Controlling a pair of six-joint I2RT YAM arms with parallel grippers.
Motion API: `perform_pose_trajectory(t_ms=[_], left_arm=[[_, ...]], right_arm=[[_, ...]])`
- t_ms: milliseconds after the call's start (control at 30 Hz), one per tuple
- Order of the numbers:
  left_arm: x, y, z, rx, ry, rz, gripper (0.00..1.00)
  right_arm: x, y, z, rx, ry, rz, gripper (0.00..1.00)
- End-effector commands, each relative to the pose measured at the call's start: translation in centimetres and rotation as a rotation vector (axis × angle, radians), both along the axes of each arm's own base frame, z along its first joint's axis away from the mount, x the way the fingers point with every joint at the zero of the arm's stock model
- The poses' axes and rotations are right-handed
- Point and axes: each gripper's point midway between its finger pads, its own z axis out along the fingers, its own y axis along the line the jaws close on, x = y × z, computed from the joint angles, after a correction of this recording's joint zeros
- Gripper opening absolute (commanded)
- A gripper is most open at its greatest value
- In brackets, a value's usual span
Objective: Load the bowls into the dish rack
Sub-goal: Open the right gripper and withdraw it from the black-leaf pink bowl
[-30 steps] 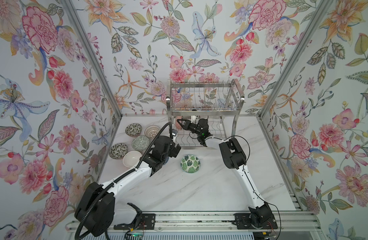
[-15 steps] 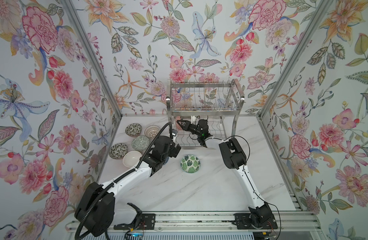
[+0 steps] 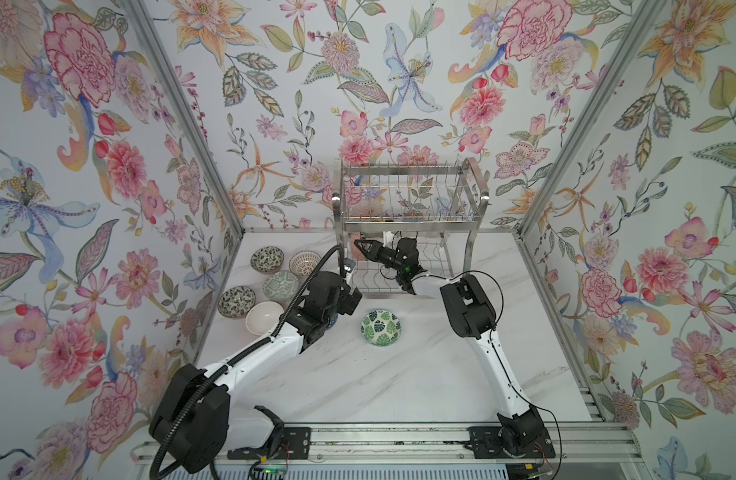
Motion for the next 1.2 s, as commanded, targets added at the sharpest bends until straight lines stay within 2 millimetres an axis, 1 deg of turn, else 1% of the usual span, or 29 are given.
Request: perform_pose_trajectory(t_ms=[0,200,367,467,633,767,900,1067,1167], left_arm=[[0.1,0.5,1.4,0.002,-0.030,0.014,0.99],[0.1,0.4,1.5,-0.001,-0.032,0.012,0.99],[0.0,0.6,1.8,-0.002,-0.038,0.015,0.99],[0.0,0.6,1.9,-0.003,-0.041,0.016,0.99],[-0.1,0.6,2.1,-0.009,-0.046,0.014,0.99],[-0.1,0.5,2.3,-0.018,-0.044,0.008,0.99],[-0.3,0.2,2.3,-0.044,-0.051,-0.004,0.99],[0.0,0.1,1.6,-0.052,-0.029,0.010,0.99],[0.4,0.0,1.9,-0.063,0.007,0.032,0.99]], right_arm=[[-0.3,-0.6,3.8,0.023,-0.068,-0.017,0.28],[-0.6,-1.0,4.3,0.028,-0.072,-0.028,0.30],[-1.1,-1.8,4.8,0.028,-0.079,-0.046,0.32],[-1.5,-2.4,5.0,0.020,-0.083,-0.057,0.34],[-2.3,-4.2,5.2,-0.001,-0.073,-0.097,0.36],[-2.7,-5.5,3.8,-0.064,-0.014,-0.146,0.39],[-3.9,-6.8,2.7,-0.092,0.025,-0.179,0.40],[-5.5,-8.1,2.5,-0.134,0.047,-0.202,0.43],[-6.5,-8.5,2.3,-0.162,0.057,-0.204,0.45]])
